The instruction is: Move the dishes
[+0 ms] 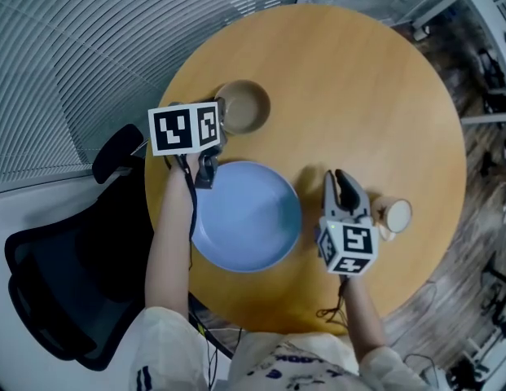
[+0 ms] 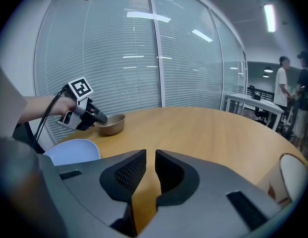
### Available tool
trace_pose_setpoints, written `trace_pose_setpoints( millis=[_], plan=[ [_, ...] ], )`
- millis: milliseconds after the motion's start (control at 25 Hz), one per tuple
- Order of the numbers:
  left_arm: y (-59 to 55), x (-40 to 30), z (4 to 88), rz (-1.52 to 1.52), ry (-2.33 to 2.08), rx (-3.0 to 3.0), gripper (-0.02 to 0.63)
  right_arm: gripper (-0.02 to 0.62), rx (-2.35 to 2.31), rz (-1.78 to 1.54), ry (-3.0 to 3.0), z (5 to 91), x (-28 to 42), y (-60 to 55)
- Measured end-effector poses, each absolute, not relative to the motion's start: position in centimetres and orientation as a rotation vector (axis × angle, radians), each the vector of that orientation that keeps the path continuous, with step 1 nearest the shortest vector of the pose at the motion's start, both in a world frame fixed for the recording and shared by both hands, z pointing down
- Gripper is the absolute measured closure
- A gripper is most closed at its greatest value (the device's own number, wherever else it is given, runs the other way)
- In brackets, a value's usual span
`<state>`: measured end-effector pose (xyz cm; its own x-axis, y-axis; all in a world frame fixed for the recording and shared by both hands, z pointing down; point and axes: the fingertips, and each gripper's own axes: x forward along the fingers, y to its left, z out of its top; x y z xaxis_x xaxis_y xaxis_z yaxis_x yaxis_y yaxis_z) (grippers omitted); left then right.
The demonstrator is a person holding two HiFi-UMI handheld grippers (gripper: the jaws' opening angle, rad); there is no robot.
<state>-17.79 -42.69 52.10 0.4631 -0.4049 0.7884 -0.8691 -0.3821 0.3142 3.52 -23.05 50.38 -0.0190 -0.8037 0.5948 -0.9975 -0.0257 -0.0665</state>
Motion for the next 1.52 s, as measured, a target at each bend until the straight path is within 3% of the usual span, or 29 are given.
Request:
trace_pose_setpoints(
  millis=[720, 1520],
  plan=[
    [-40.8, -19.1, 49.4, 0.710, -0.986, 2.003, 0.588, 0.538, 1.890, 0.685, -1.891, 49.2, 3.8, -22.4],
    [-37.5, -20.5, 51.9, 0.743, -0.978, 1.983, 0.588, 0.538, 1.870, 0.685, -1.899, 49.8, 2.5, -20.9]
  ],
)
